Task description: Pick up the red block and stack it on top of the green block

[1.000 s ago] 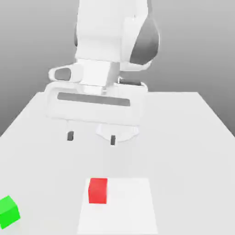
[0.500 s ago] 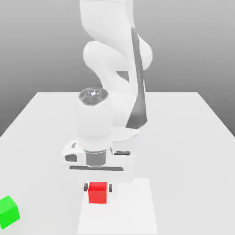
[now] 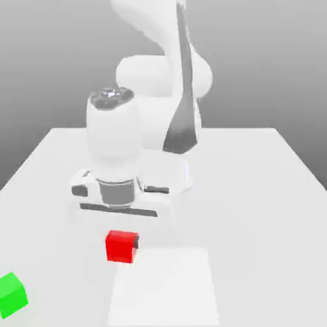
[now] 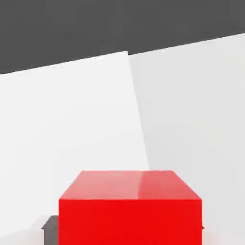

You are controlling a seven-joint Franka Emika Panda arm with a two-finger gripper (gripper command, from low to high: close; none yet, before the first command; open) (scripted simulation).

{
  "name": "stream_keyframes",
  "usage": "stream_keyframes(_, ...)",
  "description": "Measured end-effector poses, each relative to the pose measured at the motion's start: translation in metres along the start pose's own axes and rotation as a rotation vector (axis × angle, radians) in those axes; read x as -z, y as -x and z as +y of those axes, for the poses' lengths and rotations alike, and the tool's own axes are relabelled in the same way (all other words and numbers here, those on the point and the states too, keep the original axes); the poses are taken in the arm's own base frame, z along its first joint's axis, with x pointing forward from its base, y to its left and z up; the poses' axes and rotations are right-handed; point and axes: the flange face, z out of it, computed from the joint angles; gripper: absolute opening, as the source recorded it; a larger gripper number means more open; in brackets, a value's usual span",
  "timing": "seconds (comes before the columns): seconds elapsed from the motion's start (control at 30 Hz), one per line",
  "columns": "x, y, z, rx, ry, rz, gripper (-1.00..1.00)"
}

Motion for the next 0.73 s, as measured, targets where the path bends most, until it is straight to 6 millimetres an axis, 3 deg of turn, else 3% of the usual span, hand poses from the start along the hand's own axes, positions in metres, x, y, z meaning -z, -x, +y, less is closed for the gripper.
stream_keyframes(0.23, 0.014, -0.085, 0.006, -0.452, -0.005, -0.003, -1.0)
stream_keyframes(0.47, 0.028, -0.174, 0.037, -0.914, 0.002, 0.011, -1.0)
stream_keyframes(0.6, -0.018, -0.187, 0.043, -0.975, 0.004, 0.015, -1.0)
stream_keyframes(0.63, -0.029, -0.188, 0.044, -0.977, 0.004, 0.016, 1.0)
stream_keyframes(0.73, -0.029, -0.188, 0.044, -0.977, 0.004, 0.016, 1.0)
